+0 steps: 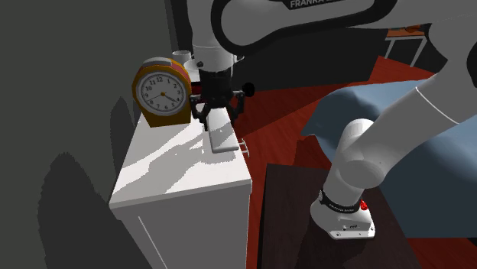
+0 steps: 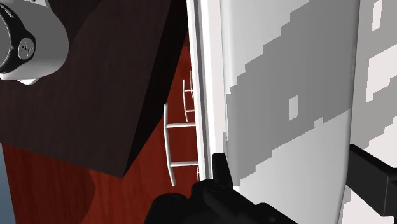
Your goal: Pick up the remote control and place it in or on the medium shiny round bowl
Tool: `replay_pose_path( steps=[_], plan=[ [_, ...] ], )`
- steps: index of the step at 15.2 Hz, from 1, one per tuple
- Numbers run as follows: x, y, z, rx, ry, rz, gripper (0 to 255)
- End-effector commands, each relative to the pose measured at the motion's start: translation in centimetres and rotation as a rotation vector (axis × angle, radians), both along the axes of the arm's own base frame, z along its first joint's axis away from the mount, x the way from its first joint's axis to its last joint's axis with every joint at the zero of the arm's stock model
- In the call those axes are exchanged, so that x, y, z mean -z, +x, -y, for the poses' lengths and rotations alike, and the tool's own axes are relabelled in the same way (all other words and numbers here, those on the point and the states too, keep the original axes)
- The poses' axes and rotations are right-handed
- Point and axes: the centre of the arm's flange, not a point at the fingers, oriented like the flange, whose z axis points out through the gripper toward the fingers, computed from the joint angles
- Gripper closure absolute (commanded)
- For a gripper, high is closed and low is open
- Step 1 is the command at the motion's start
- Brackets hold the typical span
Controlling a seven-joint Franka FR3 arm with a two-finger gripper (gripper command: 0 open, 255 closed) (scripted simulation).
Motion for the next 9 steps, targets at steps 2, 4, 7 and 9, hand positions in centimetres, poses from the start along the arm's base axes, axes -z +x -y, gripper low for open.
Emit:
replay_pose_path(
  steps=[2, 4, 7, 9],
  plan=[
    [-1.4, -0.1, 0.0, 0.0, 0.0, 0.0, 255],
    [-2.5, -0.1, 0.0, 0.0, 0.0, 0.0, 255],
    [-4.1, -0.1, 0.0, 0.0, 0.0, 0.0, 255],
    [-5.1, -0.1, 0.0, 0.0, 0.0, 0.0, 255]
  ],
)
